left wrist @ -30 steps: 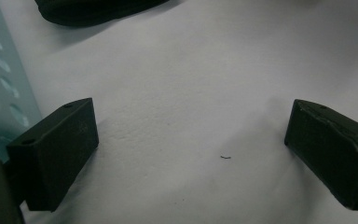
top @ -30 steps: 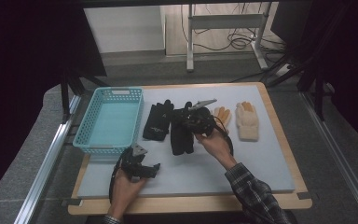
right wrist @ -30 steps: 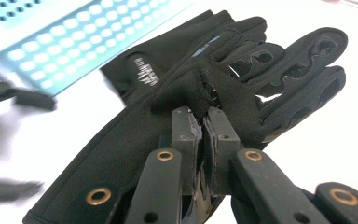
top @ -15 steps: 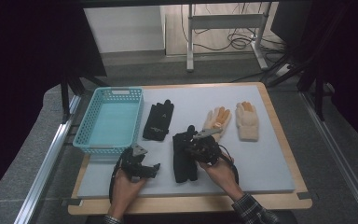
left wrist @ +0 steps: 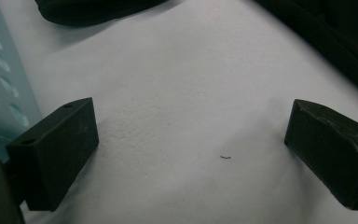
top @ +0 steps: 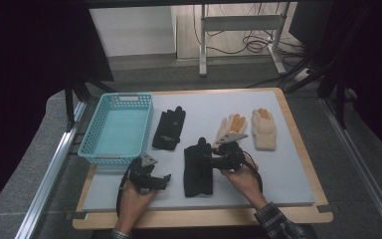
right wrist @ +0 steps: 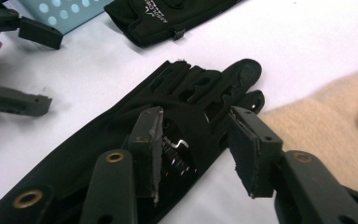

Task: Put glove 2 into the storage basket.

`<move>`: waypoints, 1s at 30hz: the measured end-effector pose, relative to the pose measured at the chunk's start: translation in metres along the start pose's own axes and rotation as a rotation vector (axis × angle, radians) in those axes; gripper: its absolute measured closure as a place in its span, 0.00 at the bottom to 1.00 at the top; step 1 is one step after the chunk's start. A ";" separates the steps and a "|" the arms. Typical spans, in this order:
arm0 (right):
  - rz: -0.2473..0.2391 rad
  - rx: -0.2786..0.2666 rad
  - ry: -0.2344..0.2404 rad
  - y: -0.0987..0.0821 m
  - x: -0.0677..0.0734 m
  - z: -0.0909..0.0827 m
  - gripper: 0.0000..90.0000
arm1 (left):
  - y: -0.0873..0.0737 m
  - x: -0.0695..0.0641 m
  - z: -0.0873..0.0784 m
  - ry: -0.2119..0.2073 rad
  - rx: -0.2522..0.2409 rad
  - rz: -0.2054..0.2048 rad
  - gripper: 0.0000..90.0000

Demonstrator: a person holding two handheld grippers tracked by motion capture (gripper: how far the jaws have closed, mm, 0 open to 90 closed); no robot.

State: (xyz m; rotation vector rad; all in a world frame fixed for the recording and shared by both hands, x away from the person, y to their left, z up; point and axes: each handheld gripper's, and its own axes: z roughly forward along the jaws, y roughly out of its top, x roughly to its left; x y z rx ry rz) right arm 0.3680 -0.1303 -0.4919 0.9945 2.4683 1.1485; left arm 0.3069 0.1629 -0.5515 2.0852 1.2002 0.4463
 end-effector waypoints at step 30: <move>-0.099 0.163 0.115 0.078 -0.002 0.140 0.76 | 0.000 0.000 0.000 -0.004 0.000 -0.004 0.04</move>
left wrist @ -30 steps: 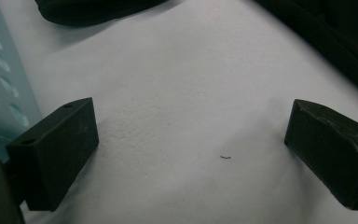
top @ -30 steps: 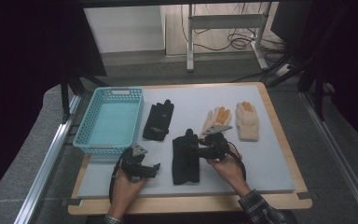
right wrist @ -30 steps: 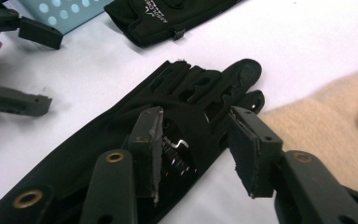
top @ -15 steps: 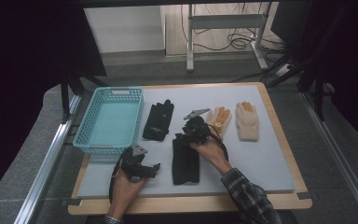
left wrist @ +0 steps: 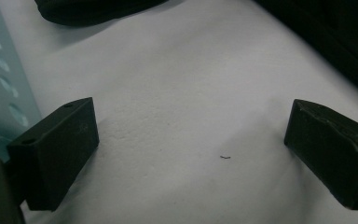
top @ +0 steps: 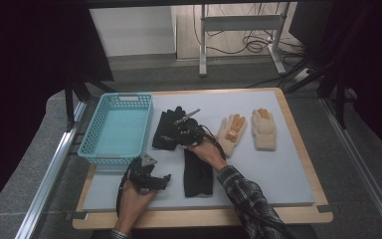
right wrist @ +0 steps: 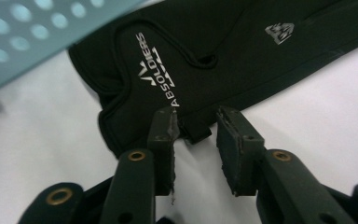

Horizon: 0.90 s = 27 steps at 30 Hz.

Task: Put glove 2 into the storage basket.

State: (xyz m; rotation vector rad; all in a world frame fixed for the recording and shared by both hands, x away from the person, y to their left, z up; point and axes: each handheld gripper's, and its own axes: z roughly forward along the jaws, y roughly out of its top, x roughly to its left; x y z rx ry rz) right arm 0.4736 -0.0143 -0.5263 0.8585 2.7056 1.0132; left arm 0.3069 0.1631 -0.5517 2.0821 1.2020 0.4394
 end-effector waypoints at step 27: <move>-0.037 -0.090 0.007 -0.026 0.015 -0.092 0.72 | 0.000 0.000 0.000 -0.001 0.004 0.000 0.04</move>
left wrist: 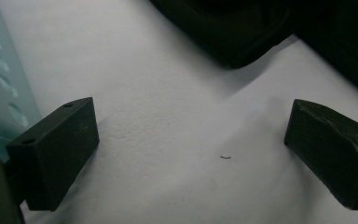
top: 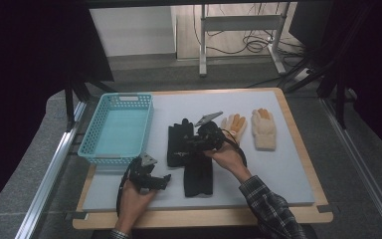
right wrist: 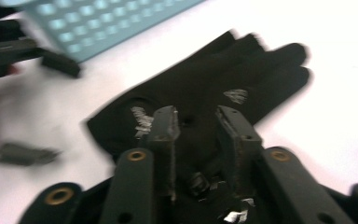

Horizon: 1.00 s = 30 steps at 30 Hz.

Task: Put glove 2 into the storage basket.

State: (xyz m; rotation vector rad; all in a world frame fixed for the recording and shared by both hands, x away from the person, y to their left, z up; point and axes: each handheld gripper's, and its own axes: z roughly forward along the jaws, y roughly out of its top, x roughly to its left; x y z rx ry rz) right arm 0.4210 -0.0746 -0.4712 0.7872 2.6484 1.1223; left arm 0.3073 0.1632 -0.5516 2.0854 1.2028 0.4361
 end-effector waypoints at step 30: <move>0.037 0.008 -0.075 0.012 -0.007 0.071 0.97 | 0.000 0.000 0.000 -0.003 0.001 -0.003 0.04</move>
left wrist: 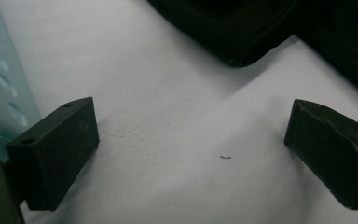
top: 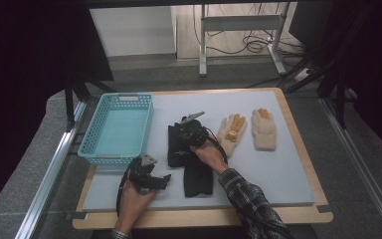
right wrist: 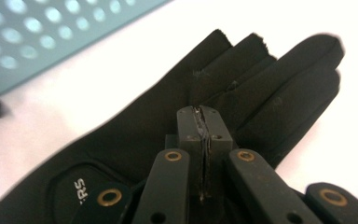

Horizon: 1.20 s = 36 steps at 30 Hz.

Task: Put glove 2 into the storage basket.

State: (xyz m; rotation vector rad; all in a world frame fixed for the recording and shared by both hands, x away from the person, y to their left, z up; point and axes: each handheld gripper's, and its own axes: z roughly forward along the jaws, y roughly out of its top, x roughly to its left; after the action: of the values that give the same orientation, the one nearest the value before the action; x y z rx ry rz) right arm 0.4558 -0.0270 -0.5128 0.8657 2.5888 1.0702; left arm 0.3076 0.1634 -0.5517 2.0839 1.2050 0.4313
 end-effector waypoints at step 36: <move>-0.013 0.009 0.055 -0.059 0.030 -0.104 0.96 | 0.000 0.000 0.000 0.002 -0.007 -0.002 0.04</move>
State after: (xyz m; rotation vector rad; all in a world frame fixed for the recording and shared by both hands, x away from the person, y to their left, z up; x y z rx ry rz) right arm 0.3642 -0.1030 -0.4788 0.8320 2.6421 1.0948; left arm 0.3075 0.1630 -0.5519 2.0767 1.2052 0.4359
